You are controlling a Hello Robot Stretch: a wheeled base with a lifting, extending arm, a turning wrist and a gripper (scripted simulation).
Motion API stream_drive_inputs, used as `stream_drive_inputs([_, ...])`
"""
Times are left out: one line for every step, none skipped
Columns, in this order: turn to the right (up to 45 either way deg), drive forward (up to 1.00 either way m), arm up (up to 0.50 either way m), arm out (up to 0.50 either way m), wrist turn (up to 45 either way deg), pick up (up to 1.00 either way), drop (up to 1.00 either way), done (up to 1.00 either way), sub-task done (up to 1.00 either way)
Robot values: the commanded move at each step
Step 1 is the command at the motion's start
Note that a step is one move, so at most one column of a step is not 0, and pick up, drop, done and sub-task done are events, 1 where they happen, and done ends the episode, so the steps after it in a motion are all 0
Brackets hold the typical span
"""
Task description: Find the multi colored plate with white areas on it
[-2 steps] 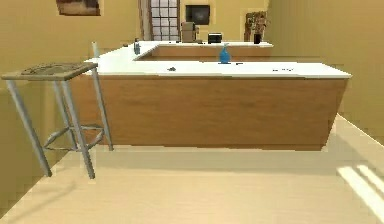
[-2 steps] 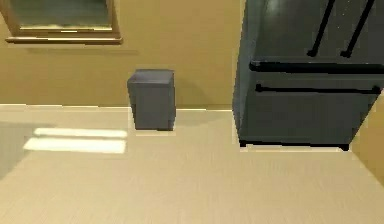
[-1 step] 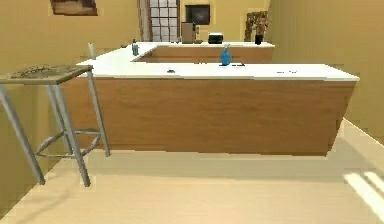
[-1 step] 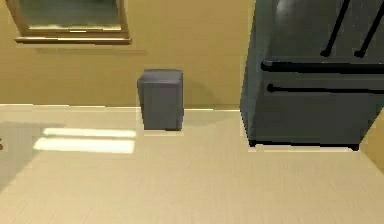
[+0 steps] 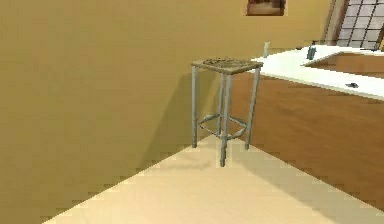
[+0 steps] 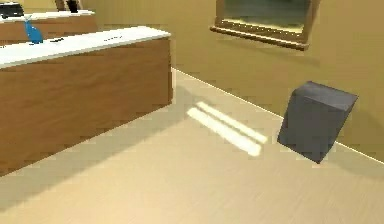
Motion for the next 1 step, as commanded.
stream_drive_inputs([-39.0, 0.00, 0.00, 0.00, 0.0, 0.00, 0.00, 0.00, 0.00])
